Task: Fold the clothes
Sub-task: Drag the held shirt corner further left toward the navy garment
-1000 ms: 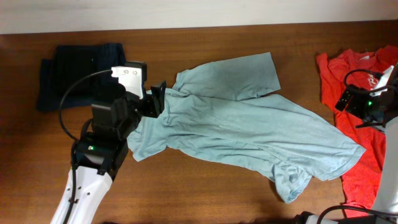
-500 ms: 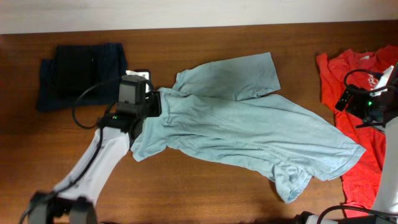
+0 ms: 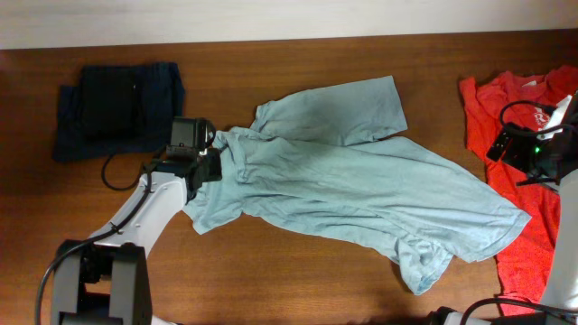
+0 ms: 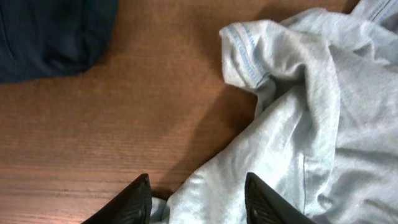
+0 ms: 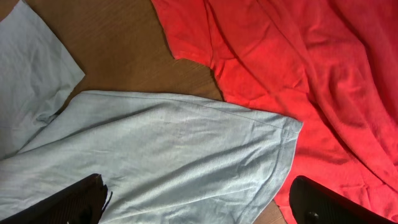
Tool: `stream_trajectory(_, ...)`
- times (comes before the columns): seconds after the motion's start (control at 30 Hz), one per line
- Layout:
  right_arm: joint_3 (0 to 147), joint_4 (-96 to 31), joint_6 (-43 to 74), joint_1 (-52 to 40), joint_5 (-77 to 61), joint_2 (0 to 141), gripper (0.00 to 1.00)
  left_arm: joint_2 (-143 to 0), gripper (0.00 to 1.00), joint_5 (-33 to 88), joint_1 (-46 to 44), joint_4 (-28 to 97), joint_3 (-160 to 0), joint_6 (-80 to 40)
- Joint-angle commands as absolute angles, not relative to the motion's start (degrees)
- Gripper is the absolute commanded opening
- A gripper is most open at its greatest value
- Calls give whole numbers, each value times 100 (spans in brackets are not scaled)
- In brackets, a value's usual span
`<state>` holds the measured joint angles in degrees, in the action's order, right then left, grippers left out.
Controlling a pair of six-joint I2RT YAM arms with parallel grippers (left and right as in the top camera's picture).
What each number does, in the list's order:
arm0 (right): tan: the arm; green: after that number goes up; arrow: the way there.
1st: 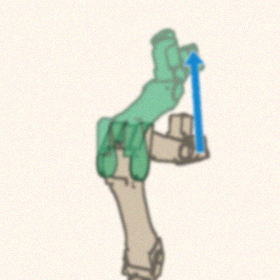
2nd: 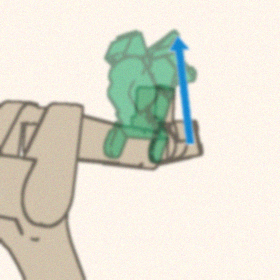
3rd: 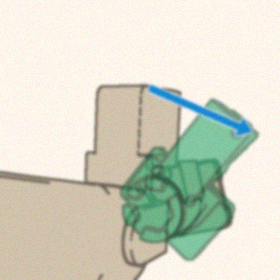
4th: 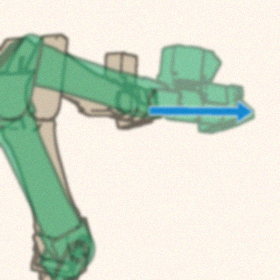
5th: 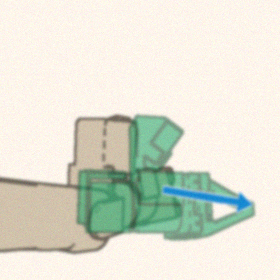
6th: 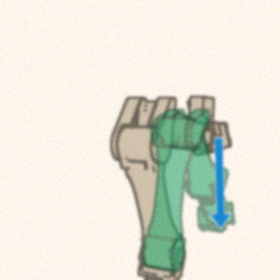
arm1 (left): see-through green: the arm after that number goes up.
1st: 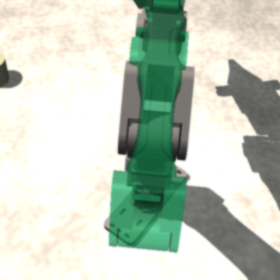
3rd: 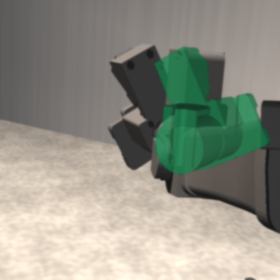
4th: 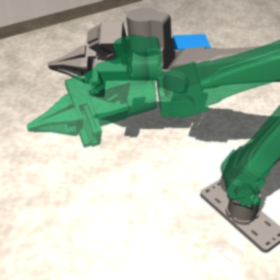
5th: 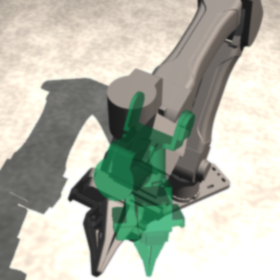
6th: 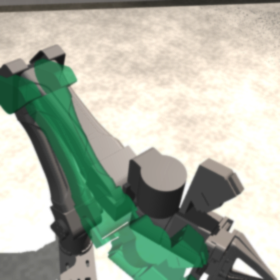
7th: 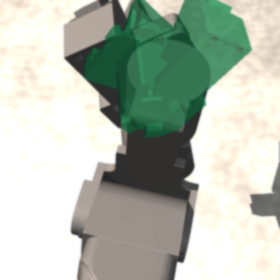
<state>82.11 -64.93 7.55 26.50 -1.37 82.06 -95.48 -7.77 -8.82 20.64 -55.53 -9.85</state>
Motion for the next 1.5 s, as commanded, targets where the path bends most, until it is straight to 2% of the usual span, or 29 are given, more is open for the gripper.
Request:
stream_trajectory(0.0,8272,-6499,801,2665,-86,8173,99,-9590,41,-788,-871,2370,-5642,-934)
stream_trajectory(0.17,8272,-6499,801,2663,-86,8173,99,-9590,33,-672,-871,2689,-5640,-934)
stream_trajectory(0.33,8272,-6499,801,2665,-86,8173,99,-9590,19,-674,-871,2753,-5636,-934)
stream_trajectory(0.5,8272,-6499,801,2665,-86,8173,99,-9642,11,-692,-871,2775,-5629,-934)
stream_trajectory(1.1,8272,-6499,801,2665,-86,8173,99,-10040,10,-908,-762,2943,-5520,-937)
stream_trajectory(1.47,8272,-6499,801,2665,-86,8173,99,-10040,11,-1037,-183,2823,-5035,-980)
